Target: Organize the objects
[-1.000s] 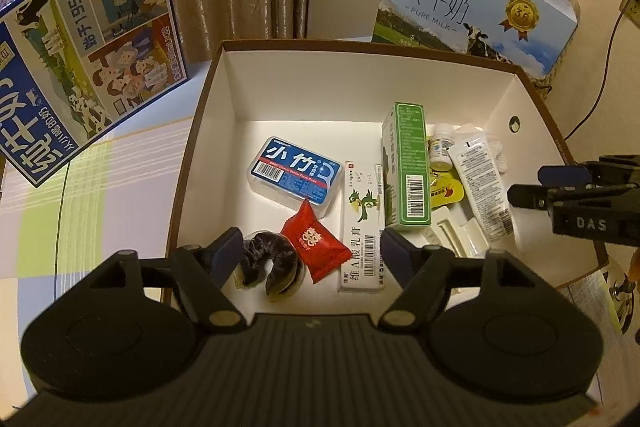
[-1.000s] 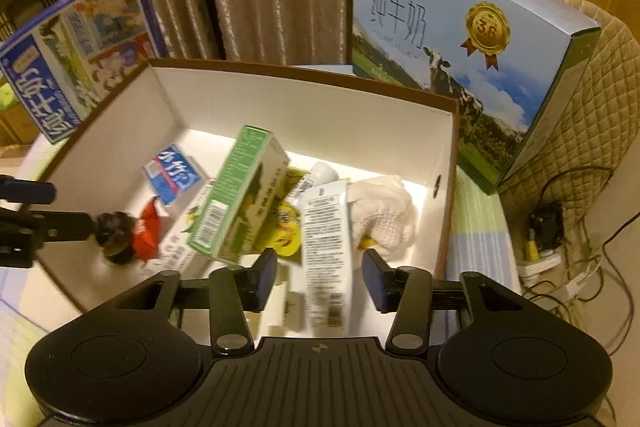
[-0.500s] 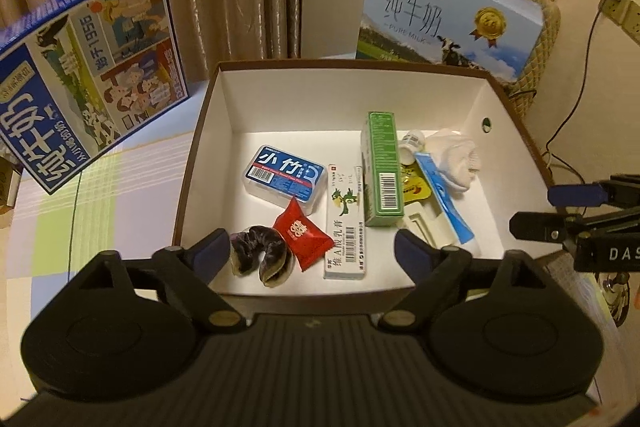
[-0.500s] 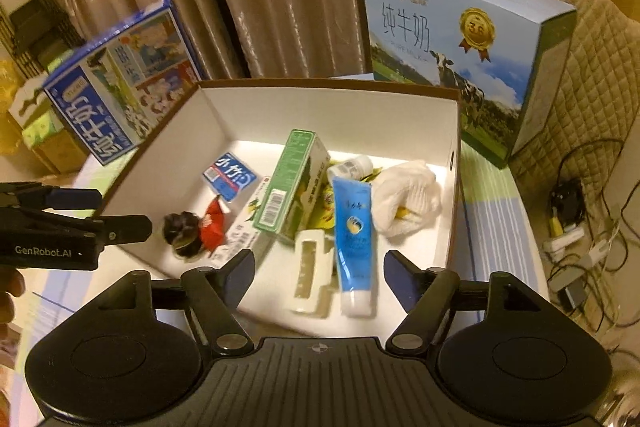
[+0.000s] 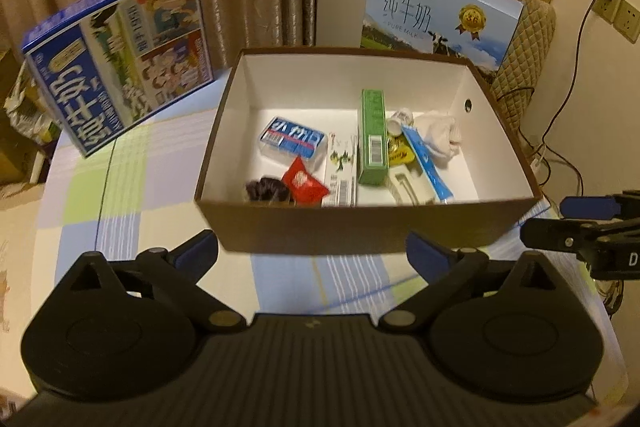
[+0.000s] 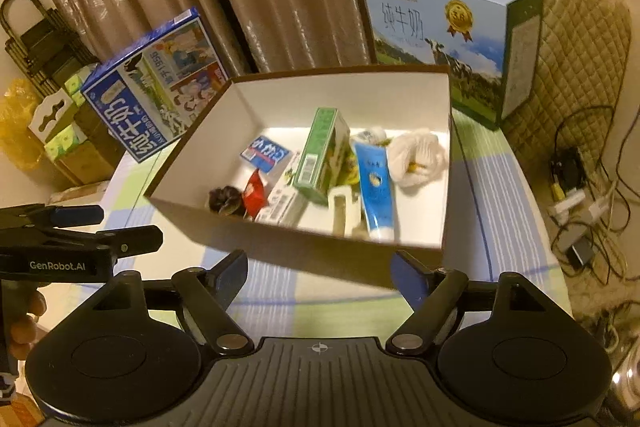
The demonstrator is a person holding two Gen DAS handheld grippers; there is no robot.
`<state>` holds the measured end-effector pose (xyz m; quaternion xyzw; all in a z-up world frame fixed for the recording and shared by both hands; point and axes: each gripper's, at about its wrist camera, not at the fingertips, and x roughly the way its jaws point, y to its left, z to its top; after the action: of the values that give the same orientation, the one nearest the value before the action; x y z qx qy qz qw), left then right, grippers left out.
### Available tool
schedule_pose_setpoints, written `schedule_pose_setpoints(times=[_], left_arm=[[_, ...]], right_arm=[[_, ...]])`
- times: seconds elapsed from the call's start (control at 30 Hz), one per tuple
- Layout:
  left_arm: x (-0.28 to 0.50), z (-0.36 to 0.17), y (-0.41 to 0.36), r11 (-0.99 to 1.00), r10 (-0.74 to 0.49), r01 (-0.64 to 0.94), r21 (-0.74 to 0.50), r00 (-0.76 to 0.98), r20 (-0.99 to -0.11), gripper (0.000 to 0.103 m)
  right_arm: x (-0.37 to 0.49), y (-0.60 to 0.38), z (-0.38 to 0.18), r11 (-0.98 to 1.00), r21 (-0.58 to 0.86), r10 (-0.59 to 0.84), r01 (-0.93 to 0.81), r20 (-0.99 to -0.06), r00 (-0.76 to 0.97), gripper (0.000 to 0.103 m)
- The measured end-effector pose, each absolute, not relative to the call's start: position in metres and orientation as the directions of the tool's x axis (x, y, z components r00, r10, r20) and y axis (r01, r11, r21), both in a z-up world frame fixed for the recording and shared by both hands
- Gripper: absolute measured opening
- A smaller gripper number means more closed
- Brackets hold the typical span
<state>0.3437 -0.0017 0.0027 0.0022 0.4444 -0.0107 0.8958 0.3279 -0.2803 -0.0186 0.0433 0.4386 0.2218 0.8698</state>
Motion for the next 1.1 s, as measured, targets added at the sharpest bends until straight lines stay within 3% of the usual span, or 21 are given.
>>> schedule_pose_setpoints(times=[0.53, 1.1], left_arm=[[0.248, 0.011, -0.024, 0.999, 0.036, -0.054, 0.004, 0.609, -0.792, 0.102], [0.168, 0.015, -0.055, 0.984, 0.081, -0.177, -0.036, 0.608, -0.79, 0.102]], right_arm=[[0.255, -0.31, -0.014, 0.882, 0.317, 0.456, -0.348, -0.761, 0.461, 0.077], [0.204, -0.326, -0.01, 0.832, 0.298, 0.502, -0.468, -0.763, 0.407, 0.077]])
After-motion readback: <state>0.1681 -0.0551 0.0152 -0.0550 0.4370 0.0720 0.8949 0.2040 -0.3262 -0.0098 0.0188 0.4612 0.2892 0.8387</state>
